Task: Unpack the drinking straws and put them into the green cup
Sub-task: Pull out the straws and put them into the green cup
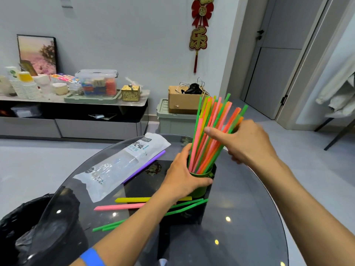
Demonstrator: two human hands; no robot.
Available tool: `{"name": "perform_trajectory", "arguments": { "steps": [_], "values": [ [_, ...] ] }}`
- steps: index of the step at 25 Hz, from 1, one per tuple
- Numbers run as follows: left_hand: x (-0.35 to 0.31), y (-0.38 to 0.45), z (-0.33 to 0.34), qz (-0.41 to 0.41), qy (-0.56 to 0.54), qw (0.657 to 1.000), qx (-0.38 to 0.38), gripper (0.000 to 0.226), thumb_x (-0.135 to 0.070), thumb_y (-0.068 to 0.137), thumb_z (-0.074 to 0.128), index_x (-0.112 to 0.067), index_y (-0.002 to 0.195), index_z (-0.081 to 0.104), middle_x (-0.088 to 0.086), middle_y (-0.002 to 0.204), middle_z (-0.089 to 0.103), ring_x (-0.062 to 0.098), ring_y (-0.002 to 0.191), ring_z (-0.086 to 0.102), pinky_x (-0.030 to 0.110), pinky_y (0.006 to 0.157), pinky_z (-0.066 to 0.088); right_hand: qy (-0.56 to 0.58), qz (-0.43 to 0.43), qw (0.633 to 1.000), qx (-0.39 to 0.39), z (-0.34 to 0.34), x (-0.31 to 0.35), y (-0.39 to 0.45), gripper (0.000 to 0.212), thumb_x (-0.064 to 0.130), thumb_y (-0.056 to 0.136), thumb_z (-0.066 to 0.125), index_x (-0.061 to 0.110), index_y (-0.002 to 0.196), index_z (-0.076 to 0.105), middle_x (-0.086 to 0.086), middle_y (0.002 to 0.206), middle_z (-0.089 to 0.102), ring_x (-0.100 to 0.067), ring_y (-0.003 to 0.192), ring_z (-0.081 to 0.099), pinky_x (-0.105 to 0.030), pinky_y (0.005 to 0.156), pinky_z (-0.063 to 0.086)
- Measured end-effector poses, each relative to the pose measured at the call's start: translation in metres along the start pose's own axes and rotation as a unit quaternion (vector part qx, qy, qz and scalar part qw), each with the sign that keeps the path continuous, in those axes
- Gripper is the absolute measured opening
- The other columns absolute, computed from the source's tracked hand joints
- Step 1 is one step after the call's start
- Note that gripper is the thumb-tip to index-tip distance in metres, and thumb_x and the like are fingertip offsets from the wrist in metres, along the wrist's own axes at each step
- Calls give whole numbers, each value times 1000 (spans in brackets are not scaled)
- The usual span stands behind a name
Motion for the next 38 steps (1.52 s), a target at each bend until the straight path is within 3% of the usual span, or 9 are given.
{"name": "perform_trajectory", "arguments": {
  "steps": [2,5,12,15,18,22,29,33,38],
  "values": [
    [-1,-3,-1,0,-6,1000,10,107,-42,51,90,-50,138,29,-10,127,57,12,111,61,39,96,53,38,89,988,122,15,-25,-10,61,81,62,66,25,88,67,6,73,71,-16,65,69,-29,53,53],
    [-8,-8,1,19,8,999,40,94,-43,54,88,-55,131,34,-8,121,57,13,109,61,40,93,55,297,119,915,246,55,-29,-29,65,50,62,87,22,116,63,5,103,74,-13,91,70,-27,74,48],
    [-2,-21,-7,39,-49,987,150,102,-31,61,88,-42,143,28,-18,130,57,0,120,56,28,103,48,397,116,908,70,103,-21,-22,53,32,50,87,17,98,70,0,82,77,-15,74,74,-30,66,59],
    [11,-24,-52,44,-112,993,19,68,-28,76,75,-33,137,45,-8,127,60,1,118,56,26,100,48,409,103,906,30,105,-27,-20,40,17,64,88,17,99,68,4,80,75,-2,64,71,-18,57,55],
    [28,-15,-99,35,197,974,-105,44,-24,88,59,-24,132,53,0,130,60,16,119,52,34,101,44,425,110,898,34,102,-30,-21,45,16,66,88,19,105,66,5,87,75,-5,71,72,-23,64,57],
    [78,-21,-95,-54,488,870,38,40,-32,92,45,-15,128,50,6,135,50,29,121,44,42,99,38,442,93,887,99,97,-30,-31,52,30,52,91,22,98,70,2,90,79,-15,81,75,-30,71,58],
    [77,-28,-83,29,557,830,34,27,-20,88,43,-13,110,57,7,116,58,31,106,49,38,78,39,404,126,883,205,79,-44,-42,71,50,56,83,34,121,61,9,117,72,-16,111,65,-51,96,48],
    [79,-38,-94,-33,473,880,29,27,-25,95,41,-11,111,57,11,115,50,30,106,46,42,85,46,314,156,894,279,73,-48,-66,79,60,55,83,32,123,57,10,123,65,-10,109,62,-42,86,50],
    [56,-58,-101,40,505,858,77,24,-26,87,44,-14,92,64,7,96,57,28,90,52,38,70,41,101,157,884,429,69,-66,-108,90,53,60,86,22,134,48,8,118,60,-5,106,58,-26,75,50]
  ]
}}
Point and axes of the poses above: each hand's wrist, its own y-axis towards the middle knuckle, its own z-axis out of the palm, x = y × z, the point moved 5 cm from there along y, towards the middle knuckle
